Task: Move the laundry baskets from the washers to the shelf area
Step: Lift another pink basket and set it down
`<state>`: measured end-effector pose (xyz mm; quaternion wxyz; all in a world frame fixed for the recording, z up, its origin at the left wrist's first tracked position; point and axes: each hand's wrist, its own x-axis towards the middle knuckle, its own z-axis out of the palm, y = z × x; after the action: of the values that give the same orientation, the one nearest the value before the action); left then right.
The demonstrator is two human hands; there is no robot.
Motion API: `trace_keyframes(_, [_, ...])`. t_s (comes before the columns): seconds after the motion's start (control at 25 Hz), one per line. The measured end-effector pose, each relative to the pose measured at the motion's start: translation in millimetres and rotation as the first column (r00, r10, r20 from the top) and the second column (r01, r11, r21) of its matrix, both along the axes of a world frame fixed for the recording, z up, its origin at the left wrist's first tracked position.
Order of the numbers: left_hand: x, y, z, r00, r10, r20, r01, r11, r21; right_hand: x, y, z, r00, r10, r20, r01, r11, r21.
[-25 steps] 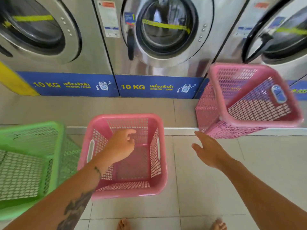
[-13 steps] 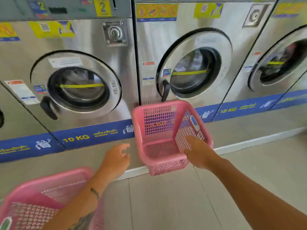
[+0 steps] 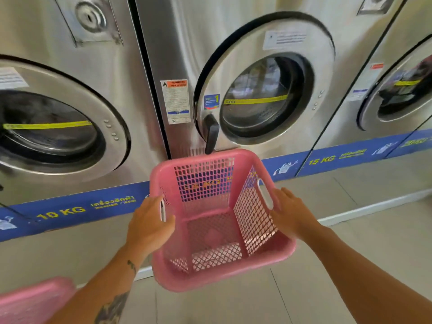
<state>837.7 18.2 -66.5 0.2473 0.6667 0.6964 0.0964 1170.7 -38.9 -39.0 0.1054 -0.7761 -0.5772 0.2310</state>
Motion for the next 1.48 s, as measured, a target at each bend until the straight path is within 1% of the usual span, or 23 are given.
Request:
trace_keyframes(0.08, [5, 12, -28, 0.996, 0.048, -0.069, -0.047, 0.999, 0.026, 10, 33, -24, 0.999, -0.048, 0.027, 0.048, 0.999, -0.023])
trace_keyframes(0.12, [7, 15, -42, 0.993, 0.045, -0.108, -0.039, 0.998, 0.052, 14, 48, -36, 0.998, -0.064, 0.028, 0.065, 0.998, -0.028])
trace_keyframes(0.2, [7, 25, -72, 0.984, -0.003, -0.176, 0.017, 0.997, 0.074, 20, 70, -62, 0.999, -0.042, 0.024, 0.043, 0.999, -0.018])
trace_keyframes(0.28, [5, 32, -94, 0.988, -0.002, -0.154, 0.013, 0.997, 0.07, 21, 76, -85, 0.997, 0.014, 0.077, -0.011, 0.999, -0.036])
trace_keyframes(0.4, [5, 31, -104, 0.993, 0.004, -0.12, 0.004, 0.998, 0.068, 23, 70, -97, 0.984, 0.015, 0.176, 0.0, 0.996, -0.088])
trace_keyframes(0.52, [-1, 33, -104, 0.994, 0.006, -0.108, 0.002, 0.997, 0.072, 27, 66, -92, 0.978, 0.056, 0.2, -0.043, 0.997, -0.071])
trace_keyframes(0.6, [-3, 29, -103, 0.992, -0.025, -0.121, 0.035, 0.996, 0.083, 29, 60, -87, 0.974, 0.064, 0.217, -0.045, 0.995, -0.092])
trace_keyframes(0.64, [-4, 22, -102, 0.992, -0.028, -0.123, 0.04, 0.995, 0.095, 27, 55, -84, 0.974, 0.063, 0.22, -0.04, 0.994, -0.105])
trace_keyframes(0.72, [-5, 0, -97, 0.995, 0.017, -0.094, -0.008, 0.995, 0.097, 23, 39, -80, 0.971, 0.075, 0.228, -0.049, 0.992, -0.119])
trace_keyframes(0.8, [-7, -32, -88, 0.996, 0.058, -0.073, -0.051, 0.994, 0.102, 21, 17, -78, 0.963, 0.141, 0.232, -0.114, 0.985, -0.127])
trace_keyframes(0.88, [-12, -65, -75, 0.995, 0.088, -0.052, -0.081, 0.99, 0.119, 21, -4, -72, 0.961, 0.167, 0.219, -0.139, 0.981, -0.138])
trace_keyframes(1.0, [-21, -117, -68, 0.976, 0.219, -0.009, -0.218, 0.975, 0.048, 13, -43, -71, 0.957, 0.226, 0.181, -0.195, 0.965, -0.173])
trace_keyframes(1.12, [-31, -161, -82, 0.98, 0.199, 0.024, -0.199, 0.98, -0.012, 6, -76, -90, 0.949, 0.271, 0.162, -0.237, 0.951, -0.2])
trace_keyframes(1.24, [-40, -189, -103, 0.962, 0.262, 0.082, -0.26, 0.965, -0.033, -7, -96, -118, 0.943, 0.292, 0.159, -0.258, 0.944, -0.206])
trace_keyframes(1.4, [-59, -202, -144, 0.97, 0.242, -0.005, -0.242, 0.969, 0.045, -31, -110, -163, 0.942, 0.279, 0.188, -0.242, 0.95, -0.199])
trace_keyframes(1.48, [-70, -206, -167, 0.973, 0.232, -0.019, -0.23, 0.971, 0.067, -42, -114, -183, 0.942, 0.271, 0.197, -0.239, 0.956, -0.172])
